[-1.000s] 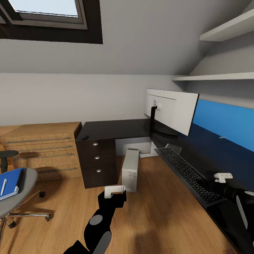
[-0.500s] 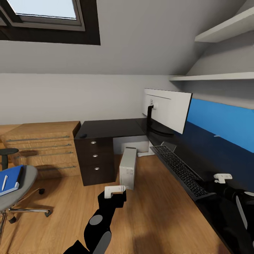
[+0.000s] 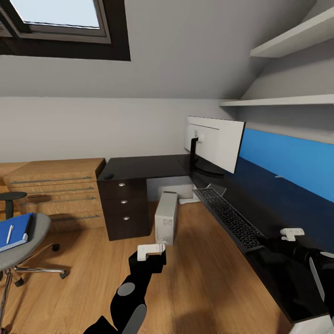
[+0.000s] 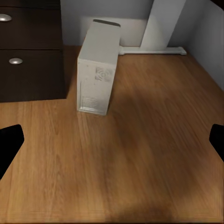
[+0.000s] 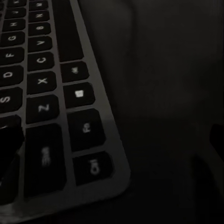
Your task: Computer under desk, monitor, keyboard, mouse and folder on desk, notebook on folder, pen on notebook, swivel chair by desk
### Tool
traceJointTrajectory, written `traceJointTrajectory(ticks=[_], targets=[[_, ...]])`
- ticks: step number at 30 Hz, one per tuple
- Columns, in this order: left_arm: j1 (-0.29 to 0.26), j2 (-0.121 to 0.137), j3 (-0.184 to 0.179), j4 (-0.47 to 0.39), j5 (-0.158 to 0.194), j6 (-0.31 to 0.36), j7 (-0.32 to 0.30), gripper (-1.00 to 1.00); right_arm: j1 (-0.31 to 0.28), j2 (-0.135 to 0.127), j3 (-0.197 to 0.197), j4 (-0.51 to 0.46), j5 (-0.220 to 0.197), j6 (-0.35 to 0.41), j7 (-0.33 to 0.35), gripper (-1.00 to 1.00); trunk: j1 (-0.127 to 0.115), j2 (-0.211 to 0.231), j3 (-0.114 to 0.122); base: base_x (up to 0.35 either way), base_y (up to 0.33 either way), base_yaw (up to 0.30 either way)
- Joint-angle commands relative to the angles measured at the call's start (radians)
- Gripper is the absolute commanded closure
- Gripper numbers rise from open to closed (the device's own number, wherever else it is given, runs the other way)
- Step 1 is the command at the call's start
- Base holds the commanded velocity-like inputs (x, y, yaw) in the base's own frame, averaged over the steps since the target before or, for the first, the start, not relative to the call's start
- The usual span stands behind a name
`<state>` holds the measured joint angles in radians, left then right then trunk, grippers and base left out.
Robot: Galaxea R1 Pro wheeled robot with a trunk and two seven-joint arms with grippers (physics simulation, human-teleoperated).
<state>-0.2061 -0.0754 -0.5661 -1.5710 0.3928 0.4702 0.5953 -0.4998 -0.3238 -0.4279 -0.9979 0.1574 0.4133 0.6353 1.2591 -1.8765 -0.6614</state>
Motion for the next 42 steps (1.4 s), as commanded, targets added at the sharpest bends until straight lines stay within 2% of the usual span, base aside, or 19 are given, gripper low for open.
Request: traceJointTrajectory(ticks=[1, 8, 13, 21, 25, 42], targets=[[-0.001, 0.000, -0.001, -0.001, 0.009, 0.002, 0.009, -1.00, 0.000, 0.000, -0.001, 0.018, 0.021, 0.002, 0.008, -1.00, 0.000, 0.000, -0.001, -0.115, -0.013, 0.000], [-0.001, 0.000, 0.000, -0.001, 0.009, 0.002, 0.009, -1.00, 0.000, 0.000, 0.021, 0.019, 0.021, 0.002, 0.007, -1.00, 0.000, 0.000, -0.001, -0.044, -0.005, 0.000], [-0.001, 0.000, 0.000, -0.001, 0.009, 0.002, 0.009, -1.00, 0.000, 0.000, 0.056, 0.021, 0.022, 0.001, 0.005, -1.00, 0.000, 0.000, -0.001, -0.007, -0.001, 0.000], [-0.001, 0.000, 0.000, -0.001, 0.009, 0.002, 0.009, -1.00, 0.000, 0.001, 0.061, 0.021, 0.029, 0.001, 0.004, -1.00, 0.000, 0.000, -0.001, 0.000, 0.000, 0.000], [-0.001, 0.000, 0.000, -0.001, 0.009, 0.002, 0.009, -1.00, 0.000, 0.002, 0.060, 0.022, 0.062, 0.001, 0.005, -1.00, 0.000, 0.000, -0.001, 0.000, 0.000, 0.000], [-0.001, 0.000, -0.001, 0.001, 0.009, 0.002, 0.011, -1.00, 0.000, 0.004, 0.060, 0.022, 0.065, 0.001, 0.005, -1.00, 0.000, 0.000, -0.001, -0.029, 0.027, 0.000]])
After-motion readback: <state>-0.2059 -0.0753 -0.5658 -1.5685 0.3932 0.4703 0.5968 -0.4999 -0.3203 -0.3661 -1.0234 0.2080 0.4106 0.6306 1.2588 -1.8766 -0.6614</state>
